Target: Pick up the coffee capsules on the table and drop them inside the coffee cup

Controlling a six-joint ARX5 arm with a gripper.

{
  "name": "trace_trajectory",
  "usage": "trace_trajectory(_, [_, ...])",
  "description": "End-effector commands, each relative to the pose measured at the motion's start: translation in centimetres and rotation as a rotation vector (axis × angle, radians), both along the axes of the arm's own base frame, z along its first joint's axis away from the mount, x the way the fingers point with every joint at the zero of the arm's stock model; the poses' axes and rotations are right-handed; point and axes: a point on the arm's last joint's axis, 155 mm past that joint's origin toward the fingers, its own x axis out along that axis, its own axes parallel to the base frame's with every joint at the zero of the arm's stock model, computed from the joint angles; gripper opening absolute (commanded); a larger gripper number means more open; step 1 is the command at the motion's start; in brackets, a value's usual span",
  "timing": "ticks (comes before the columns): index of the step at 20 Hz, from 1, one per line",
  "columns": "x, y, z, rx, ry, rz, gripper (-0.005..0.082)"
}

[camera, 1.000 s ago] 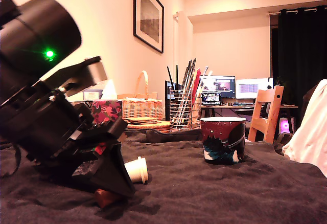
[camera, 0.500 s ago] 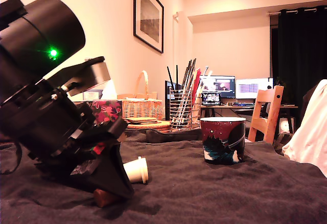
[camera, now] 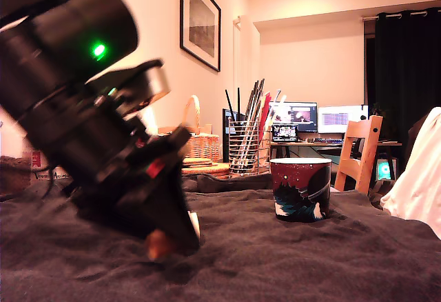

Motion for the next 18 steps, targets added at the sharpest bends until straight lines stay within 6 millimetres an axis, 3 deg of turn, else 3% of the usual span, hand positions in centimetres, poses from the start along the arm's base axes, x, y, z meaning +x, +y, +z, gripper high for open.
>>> trace_trajectory(1, [-0.2, -0.1, -0.3, 0.022, 0.007, -0.02, 0.0266])
trace_trajectory(9, [0.3, -0.5, 1.4, 0.066, 0.008, -0.06, 0.0266])
trace_trajectory(18, [2.8, -2.4, 6.2, 0.008, -0.095, -0.08, 0.0266])
